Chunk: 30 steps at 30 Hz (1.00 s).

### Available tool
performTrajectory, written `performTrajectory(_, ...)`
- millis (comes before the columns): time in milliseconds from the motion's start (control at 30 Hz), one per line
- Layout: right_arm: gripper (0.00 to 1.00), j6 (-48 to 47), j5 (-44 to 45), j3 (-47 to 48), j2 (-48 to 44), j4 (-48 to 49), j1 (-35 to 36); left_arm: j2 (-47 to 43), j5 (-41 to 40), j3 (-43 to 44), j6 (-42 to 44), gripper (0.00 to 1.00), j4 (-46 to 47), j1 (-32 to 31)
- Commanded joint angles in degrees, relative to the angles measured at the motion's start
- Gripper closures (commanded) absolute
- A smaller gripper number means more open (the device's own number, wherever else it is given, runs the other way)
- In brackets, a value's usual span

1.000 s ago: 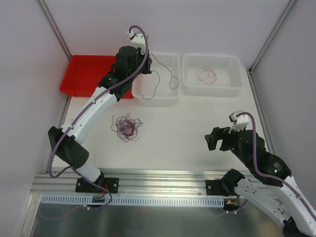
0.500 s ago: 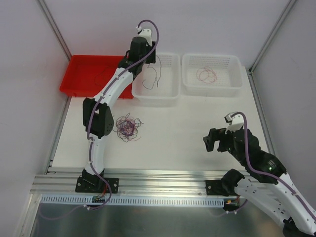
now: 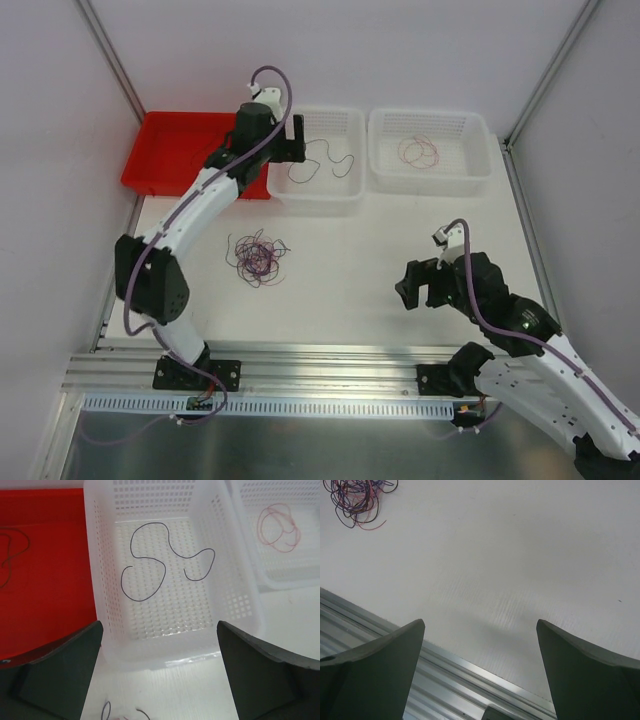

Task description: Untangle the cables

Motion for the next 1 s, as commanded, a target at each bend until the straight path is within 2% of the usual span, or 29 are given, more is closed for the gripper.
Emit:
performTrajectory(0,0.00,1.83,-4.32,-0.05,3.57,4.11,0.19,-15.55,0.92,-8.96,-6.17,0.01,-0.60,0.48)
performTrajectory(133,0.00,3.49,-7.58,-0.66,6.83,8.23,0.98,-27.09,2.24,-23.97,-10.32,0.01,-4.56,0.48)
performTrajectory(300,0.00,5.69,-6.27,-1.45,9.29,12.10,3.35,-41.93,1.98,-39.02,-17.86,0.02,-7.11,0.48)
performTrajectory(433,0.00,8.85,-6.53,-4.35,11.05,18.33,6.15,-48.47,3.03,-51.84,-21.75,0.04,-7.12,0.48)
performTrajectory(500,0.00,10.96,-7.06,-6.36,12.46,20.54,7.47,-50.05,2.51,-54.85,-23.15,0.05,-7.12,0.48)
performTrajectory(600,0.00,13.76,-6.10,-8.83,13.77,25.02,10.11,-50.76,-1.95,-59.16,-24.56,0.06,-7.03,0.48)
performTrajectory(733,0.01,16.06,-4.07,-10.15,15.62,28.36,13.80,-49.45,-9.07,-60.14,-25.09,0.08,-6.07,0.48)
performTrajectory(967,0.01,17.38,0.58,-10.24,19.22,30.21,18.29,-37.15,-7.61,-56.10,-22.63,0.14,0.17,0.48)
